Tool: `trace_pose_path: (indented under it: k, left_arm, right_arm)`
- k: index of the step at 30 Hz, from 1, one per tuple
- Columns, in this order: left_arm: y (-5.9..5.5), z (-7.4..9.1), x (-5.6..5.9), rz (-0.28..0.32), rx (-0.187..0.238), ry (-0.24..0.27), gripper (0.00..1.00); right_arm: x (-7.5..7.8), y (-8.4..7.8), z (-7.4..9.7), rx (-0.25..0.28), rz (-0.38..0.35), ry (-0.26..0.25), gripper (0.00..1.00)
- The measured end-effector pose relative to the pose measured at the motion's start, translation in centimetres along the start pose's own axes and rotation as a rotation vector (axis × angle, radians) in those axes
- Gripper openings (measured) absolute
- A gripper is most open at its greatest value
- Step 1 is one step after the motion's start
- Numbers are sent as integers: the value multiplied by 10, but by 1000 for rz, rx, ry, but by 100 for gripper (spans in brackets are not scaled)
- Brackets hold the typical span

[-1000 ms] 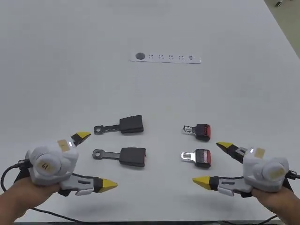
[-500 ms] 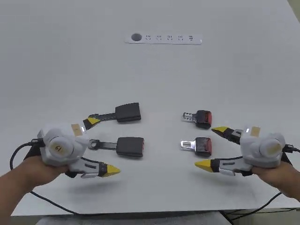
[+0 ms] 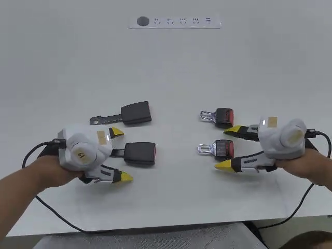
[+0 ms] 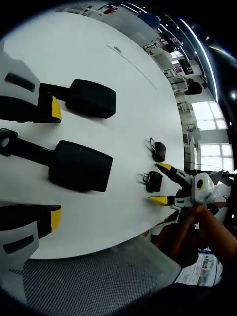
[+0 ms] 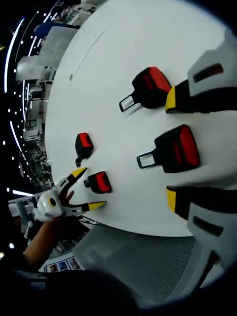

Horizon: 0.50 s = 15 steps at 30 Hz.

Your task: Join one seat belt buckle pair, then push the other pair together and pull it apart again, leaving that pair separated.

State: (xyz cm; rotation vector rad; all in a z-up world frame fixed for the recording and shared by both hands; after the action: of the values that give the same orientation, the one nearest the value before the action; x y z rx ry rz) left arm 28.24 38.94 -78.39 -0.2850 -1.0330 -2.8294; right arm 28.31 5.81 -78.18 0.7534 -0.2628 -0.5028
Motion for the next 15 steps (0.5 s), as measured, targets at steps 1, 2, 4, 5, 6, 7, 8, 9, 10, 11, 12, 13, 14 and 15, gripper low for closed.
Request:
trace_pose_path:
  k: [1,2,4,5,6,7,8,9,10,11,12,13,14,15]
  left_arm:
    - [0,-1,-1,-10,-3,-3,66]
    - [2,-4,-2,-29,13,-20,67]
    - [5,-5,-4,-24,10,-14,66]
    - [7,-5,-5,-28,10,-18,66]
    - [8,-5,-5,-33,9,-21,64]
    - [10,-6,-6,-43,6,-28,61]
    - [11,-5,-5,-48,5,-33,57]
    - [12,-6,-5,-54,2,-38,54]
    - [12,-6,-6,-64,-3,-45,52]
    - [12,-6,-6,-70,-6,-51,50]
    - [11,-5,-7,-82,-6,-57,50]
    - [12,-6,-8,-83,-6,-59,48]
    - [13,-5,-9,-82,-9,-58,43]
    - [14,-4,-9,-86,-12,-54,37]
  right_arm:
    - [1,1,0,-4,-6,1,58]
    - [3,2,1,-1,-17,7,57]
    - [4,2,3,-8,1,12,54]
    - [4,1,4,-9,16,18,53]
    - [3,1,6,-8,23,26,52]
    - [3,0,7,-11,21,34,50]
    - [3,0,9,-19,18,46,49]
    - [3,-1,9,-18,24,51,47]
    - [3,-2,10,-21,26,53,46]
    - [3,-2,10,-18,40,63,45]
    - [4,-2,10,-24,42,68,44]
    - [4,-2,10,-34,53,71,42]
    - [4,-2,11,-42,59,79,42]
    - [4,-2,10,-45,62,81,41]
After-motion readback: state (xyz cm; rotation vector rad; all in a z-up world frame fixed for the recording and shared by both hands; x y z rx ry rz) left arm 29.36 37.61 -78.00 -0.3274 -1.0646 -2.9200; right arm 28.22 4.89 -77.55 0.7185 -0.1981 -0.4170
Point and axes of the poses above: the centre of the closed fingertips' face, and the gripper's own axes: z roughly backward along the fingers, x roughly to its right, y roughly out of its top, the point moved 10 cm from there along z, roughly backward along the fingers, and after that the axes turned 15 degrees about -y, right-handed, at the moved point
